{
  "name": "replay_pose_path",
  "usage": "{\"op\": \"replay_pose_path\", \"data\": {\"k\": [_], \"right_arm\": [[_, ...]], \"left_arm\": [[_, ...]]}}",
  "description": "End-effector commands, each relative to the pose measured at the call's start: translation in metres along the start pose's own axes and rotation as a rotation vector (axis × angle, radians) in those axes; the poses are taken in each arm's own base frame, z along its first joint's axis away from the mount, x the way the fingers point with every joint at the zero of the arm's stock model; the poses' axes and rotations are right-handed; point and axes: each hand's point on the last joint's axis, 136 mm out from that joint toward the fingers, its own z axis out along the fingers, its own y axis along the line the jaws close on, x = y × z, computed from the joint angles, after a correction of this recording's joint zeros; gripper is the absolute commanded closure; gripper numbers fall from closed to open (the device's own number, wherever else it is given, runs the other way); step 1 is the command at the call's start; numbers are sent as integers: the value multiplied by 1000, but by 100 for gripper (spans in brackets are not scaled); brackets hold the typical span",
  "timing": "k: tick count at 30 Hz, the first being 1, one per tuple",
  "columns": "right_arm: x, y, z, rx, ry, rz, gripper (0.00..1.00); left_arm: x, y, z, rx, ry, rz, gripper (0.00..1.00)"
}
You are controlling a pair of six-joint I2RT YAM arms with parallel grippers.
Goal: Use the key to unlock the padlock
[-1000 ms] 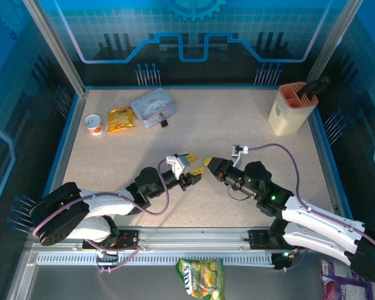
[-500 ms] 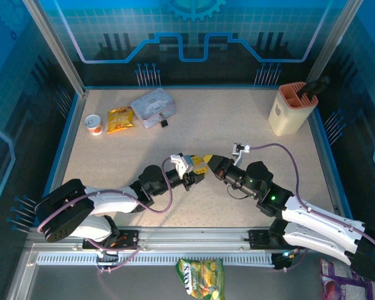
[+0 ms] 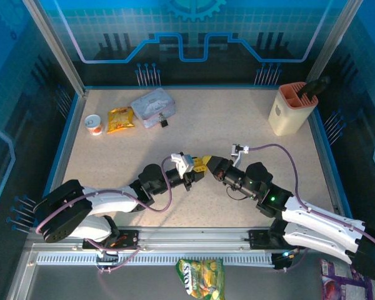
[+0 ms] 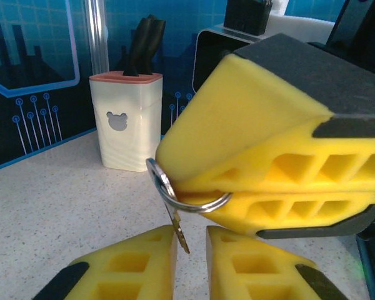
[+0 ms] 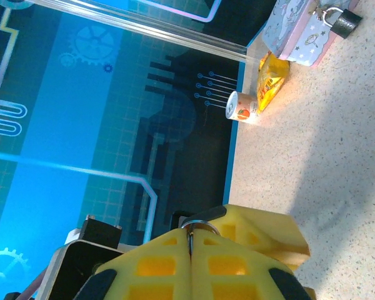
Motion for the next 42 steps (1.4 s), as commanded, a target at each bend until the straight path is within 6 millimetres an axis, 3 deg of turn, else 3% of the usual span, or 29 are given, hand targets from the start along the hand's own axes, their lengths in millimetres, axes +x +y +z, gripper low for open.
{"op": "replay_pose_path", "data": {"k": [1, 14, 23, 25, 28, 30, 42], "right_arm": [[-1, 5, -2, -25, -22, 7, 100], [2, 0, -2, 0, -15, 2, 100], [4, -10, -3, 39, -2, -4, 99], [5, -13, -4, 57, -1, -28, 91], [1, -13, -6, 59, 4, -146, 70], [0, -25, -8, 107, 31, -167, 65], [-8, -32, -27, 108, 68, -198, 56]], "left_arm": [[-27, -11, 2, 48, -62, 4, 81], [-28, 3, -4, -37, -69, 9, 100], [-16, 10, -7, -81, -14, 100, 100], [-8, 14, -10, -104, 28, 172, 100], [-1, 15, -20, -102, 58, 328, 100], [-2, 20, -25, -130, 68, 388, 100], [39, 48, -38, -58, 577, 826, 100]]}}
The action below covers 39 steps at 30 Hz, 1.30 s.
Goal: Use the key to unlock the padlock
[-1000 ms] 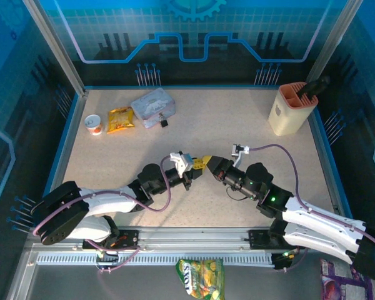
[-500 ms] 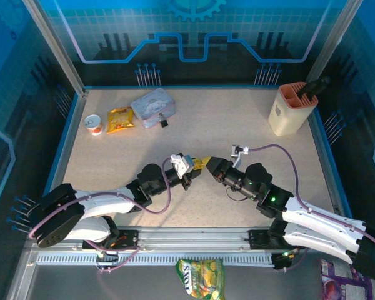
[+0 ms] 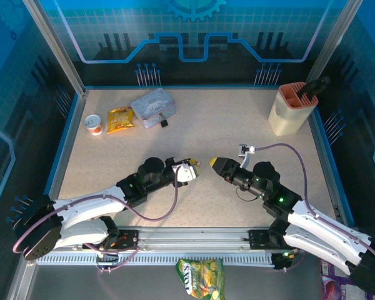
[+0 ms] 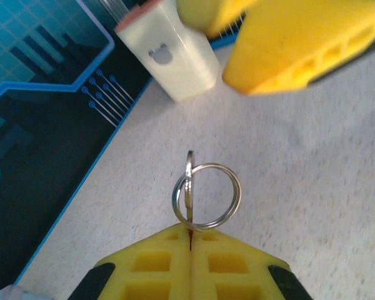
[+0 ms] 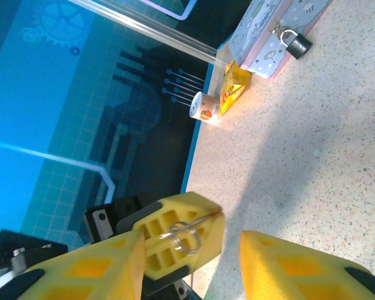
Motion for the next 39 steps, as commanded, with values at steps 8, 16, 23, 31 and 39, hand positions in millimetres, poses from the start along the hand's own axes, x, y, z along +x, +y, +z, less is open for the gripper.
{"op": "replay_pose_path", "data": {"k": [8, 16, 23, 31, 39], "right_arm": [[10, -35, -10, 97, 35, 27, 56], [22, -61, -7, 176, 81, 82, 56], [35, -68, 1, 176, 139, 151, 58], [34, -37, 9, 100, 166, 119, 60], [42, 2, 20, -34, 181, 94, 60]], "left_arm": [[47, 2, 4, 106, 337, 519, 100], [87, 14, 21, 108, 574, 876, 100], [36, 9, 22, 14, 291, 741, 100], [15, -17, 7, 70, 66, 681, 100], [0, -23, -3, 58, -38, 617, 100]]}}
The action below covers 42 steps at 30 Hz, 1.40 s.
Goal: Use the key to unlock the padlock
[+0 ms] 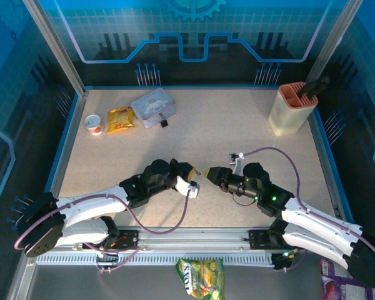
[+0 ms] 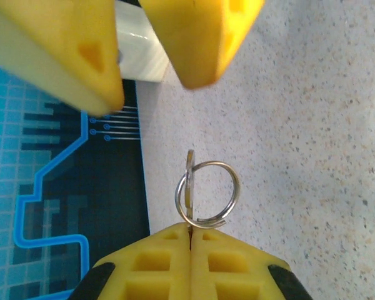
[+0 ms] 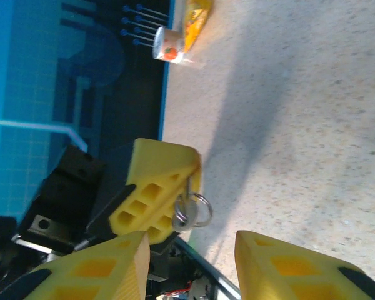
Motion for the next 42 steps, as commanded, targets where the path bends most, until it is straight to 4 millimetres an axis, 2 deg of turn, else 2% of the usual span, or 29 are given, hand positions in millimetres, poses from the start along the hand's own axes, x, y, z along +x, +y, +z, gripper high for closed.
{"op": "replay_pose_path", "data": {"k": [1, 13, 25, 29, 31, 35, 36, 39, 42], "right_arm": [[-1, 35, 3, -113, -1, -20, 60], [7, 36, 16, -117, 30, -7, 64], [7, 35, 17, -106, 28, -20, 93], [6, 34, 16, -98, 22, -28, 100], [5, 33, 16, -87, 18, -37, 100], [3, 29, 14, -64, 7, -58, 100], [2, 30, 14, -65, 3, -74, 100], [-3, 34, 10, -67, -24, -162, 100], [-13, 28, 4, -15, -74, -268, 100]], "left_arm": [[-16, 11, -7, -49, -96, -54, 100], [-18, 13, -13, -64, -109, -62, 100], [-17, 10, -12, -59, -103, -62, 100], [-17, 12, -13, -65, -110, -80, 100], [-18, 13, -14, -71, -113, -91, 100], [-20, 21, -18, -107, -128, -166, 85], [-19, 28, -19, -114, -118, -227, 80], [-9, 45, -25, -154, -83, -415, 75], [-9, 51, -40, -158, -125, -607, 67]]}}
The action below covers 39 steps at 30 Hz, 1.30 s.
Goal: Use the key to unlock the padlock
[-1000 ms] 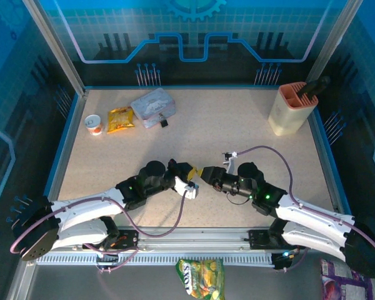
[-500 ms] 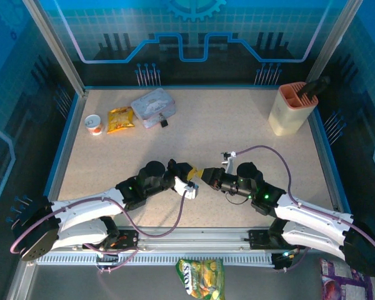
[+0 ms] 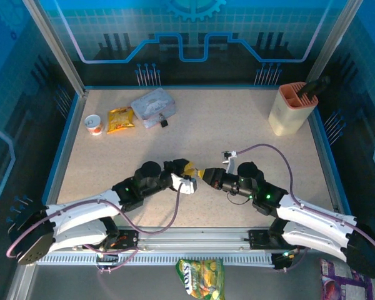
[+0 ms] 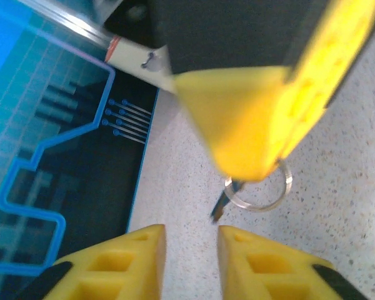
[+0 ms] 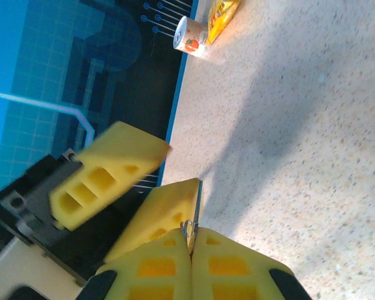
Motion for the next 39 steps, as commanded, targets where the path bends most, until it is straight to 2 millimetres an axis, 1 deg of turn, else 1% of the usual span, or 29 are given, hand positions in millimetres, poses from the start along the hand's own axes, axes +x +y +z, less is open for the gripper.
{"op": "replay_pose_path", "data": {"k": [1, 4, 6, 7, 9, 12, 15, 18, 21, 23, 28, 34, 39], "right_arm": [[-19, 11, -9, 20, -84, -173, 100], [-27, 15, -13, 5, -138, -277, 100], [-31, 25, -16, -59, -186, -361, 100], [-31, 30, -17, -90, -209, -402, 100], [-28, 36, -19, -145, -250, -485, 100], [-24, 42, -21, -185, -294, -584, 100], [-19, 47, -22, -226, -328, -649, 100], [-12, 53, -21, -267, -339, -686, 100], [-8, 57, -19, -292, -346, -700, 100], [-7, 58, -18, -303, -347, -694, 100], [-4, 59, -14, -314, -342, -687, 100], [-3, 58, -11, -314, -335, -677, 100], [-1, 61, -9, -327, -321, -673, 100]], "left_arm": [[-14, 27, -18, -67, -60, -316, 65], [-11, 48, -36, -141, -76, -585, 61], [1, 68, -47, -211, -55, -854, 53], [3, 72, -50, -211, -55, -965, 53], [1, 71, -51, -155, -57, -1156, 53], [-9, 66, -46, -64, -66, -1349, 52], [-19, 62, -39, 18, -95, -1495, 53], [-29, 56, -30, 108, -140, -1605, 54], [-36, 47, -19, 204, -120, -1658, 57], [-39, 43, -17, 245, -120, -1666, 57], [-41, 40, -18, 261, -128, -1666, 57], [-43, 36, -19, 291, -123, -1652, 61], [-47, 36, -19, 305, -141, -1647, 68]]}}
